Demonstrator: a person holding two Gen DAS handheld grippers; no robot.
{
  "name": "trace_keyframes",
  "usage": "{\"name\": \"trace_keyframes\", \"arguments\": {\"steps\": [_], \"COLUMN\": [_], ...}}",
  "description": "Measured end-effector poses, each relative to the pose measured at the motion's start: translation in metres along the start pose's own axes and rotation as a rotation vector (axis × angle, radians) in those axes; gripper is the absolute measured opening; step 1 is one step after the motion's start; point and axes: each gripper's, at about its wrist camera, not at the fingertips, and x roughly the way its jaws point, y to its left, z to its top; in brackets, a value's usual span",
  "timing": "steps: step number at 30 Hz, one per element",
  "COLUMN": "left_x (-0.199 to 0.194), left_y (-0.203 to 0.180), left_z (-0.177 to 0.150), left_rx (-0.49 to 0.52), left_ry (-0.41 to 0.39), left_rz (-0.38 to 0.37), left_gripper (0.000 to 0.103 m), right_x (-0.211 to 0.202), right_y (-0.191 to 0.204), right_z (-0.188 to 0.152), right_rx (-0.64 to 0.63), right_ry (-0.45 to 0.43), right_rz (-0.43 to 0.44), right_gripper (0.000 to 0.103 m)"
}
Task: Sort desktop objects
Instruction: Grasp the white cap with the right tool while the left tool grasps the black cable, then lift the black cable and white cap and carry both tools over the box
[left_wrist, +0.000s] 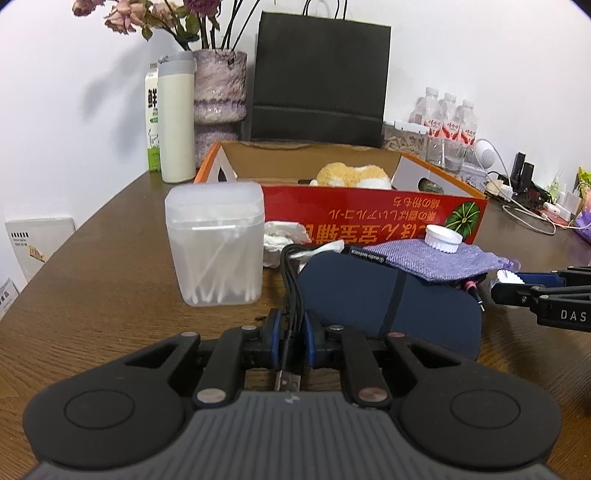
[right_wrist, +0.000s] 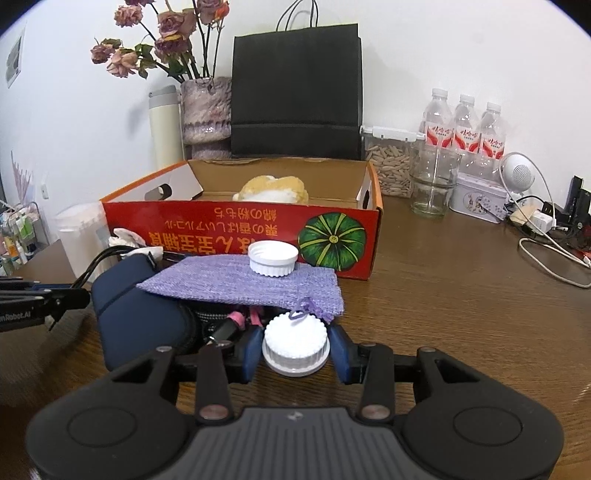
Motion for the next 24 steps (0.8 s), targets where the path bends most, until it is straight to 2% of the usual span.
{"name": "trace_keyframes", "arguments": {"steps": [7,17,21,24], "left_x": [-0.013,-0.037,-0.039,-0.034], "left_y": [-0.008,-0.015,-0.017,-0.012], "left_z": [-0.001,0.003,0.001,-0.004], "left_rx": [0.021,-0.021,-0.022,-0.04], "left_ry": [-0.063,-0.132,-0.112,-0.044], "left_rz": [-0.003,-0.049,-0.051,-0.043], "left_gripper": [0.014,0.013,0.013,0.011], "right_x": [-0.014,-0.038,-0.042,-0.043], "right_y": [0.009,0.01,0.009,0.008], "right_z": [-0.003,-0.008,-0.01,-0.01], "right_rx": [0.002,0.062,0.069,0.075], "right_ry": [-0.036,-0.095,-0.097,-0.097], "right_rz": [-0.003,-0.001,0.004,0.004], "right_gripper": [0.039,0.039,0.039,0.039]}}
